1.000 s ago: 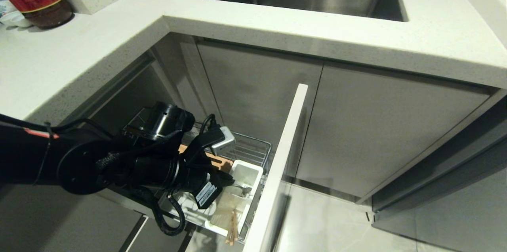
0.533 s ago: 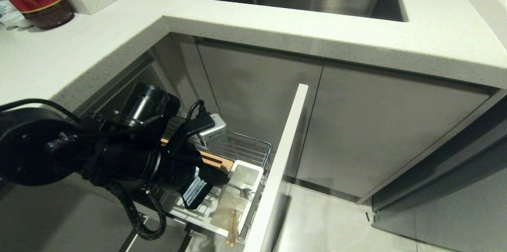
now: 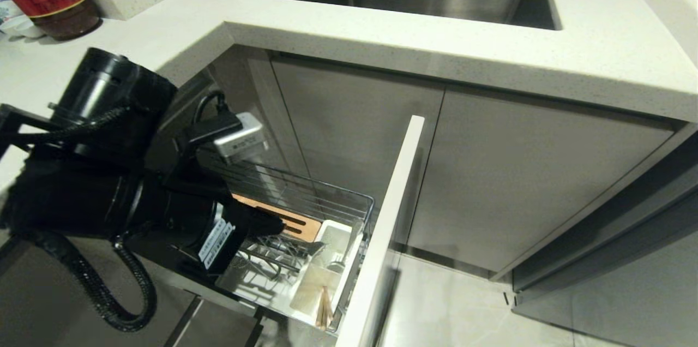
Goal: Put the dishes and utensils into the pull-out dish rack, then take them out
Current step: Take the fork out of the cupboard
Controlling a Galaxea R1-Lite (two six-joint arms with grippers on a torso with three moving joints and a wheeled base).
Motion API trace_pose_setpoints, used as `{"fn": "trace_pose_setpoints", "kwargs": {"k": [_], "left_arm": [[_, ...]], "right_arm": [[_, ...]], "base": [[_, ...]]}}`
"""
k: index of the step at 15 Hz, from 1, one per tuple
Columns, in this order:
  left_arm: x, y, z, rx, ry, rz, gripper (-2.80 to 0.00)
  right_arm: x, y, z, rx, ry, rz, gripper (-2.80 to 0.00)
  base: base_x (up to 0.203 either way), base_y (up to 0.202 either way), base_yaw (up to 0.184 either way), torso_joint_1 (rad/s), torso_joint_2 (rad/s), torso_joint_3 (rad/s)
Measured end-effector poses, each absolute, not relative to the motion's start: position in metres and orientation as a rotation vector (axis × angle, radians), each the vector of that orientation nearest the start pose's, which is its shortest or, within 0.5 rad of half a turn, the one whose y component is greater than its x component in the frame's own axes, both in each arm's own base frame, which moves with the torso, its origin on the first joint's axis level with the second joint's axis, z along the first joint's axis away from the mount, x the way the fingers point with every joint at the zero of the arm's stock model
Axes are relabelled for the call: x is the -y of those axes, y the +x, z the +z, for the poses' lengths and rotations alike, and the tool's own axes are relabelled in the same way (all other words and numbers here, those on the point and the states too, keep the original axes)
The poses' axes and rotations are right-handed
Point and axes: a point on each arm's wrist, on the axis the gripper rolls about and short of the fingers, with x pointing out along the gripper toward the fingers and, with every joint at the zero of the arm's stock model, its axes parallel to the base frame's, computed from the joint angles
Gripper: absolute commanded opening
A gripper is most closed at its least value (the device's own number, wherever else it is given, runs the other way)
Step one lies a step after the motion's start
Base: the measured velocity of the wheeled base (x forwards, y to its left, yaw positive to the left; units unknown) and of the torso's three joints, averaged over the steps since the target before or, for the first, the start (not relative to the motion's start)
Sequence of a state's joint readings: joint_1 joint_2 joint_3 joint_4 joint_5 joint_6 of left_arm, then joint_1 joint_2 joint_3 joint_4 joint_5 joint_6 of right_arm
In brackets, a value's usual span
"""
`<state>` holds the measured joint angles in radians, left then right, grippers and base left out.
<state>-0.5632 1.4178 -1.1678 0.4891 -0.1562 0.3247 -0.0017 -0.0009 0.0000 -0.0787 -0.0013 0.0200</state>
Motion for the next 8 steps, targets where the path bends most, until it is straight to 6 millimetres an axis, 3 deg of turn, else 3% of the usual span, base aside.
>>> {"fn": "trace_pose_setpoints", "kwargs": {"k": [8], "left_arm": [[0.091, 0.138, 0.320, -0.404, 0.233, -0.743, -2.80]], "right_arm": [[0.000, -0.023, 0.084, 0.080, 0.020, -0.002, -2.80]], "base": [[0.000, 0.000, 0.000, 0.000, 0.00, 0.000]]}}
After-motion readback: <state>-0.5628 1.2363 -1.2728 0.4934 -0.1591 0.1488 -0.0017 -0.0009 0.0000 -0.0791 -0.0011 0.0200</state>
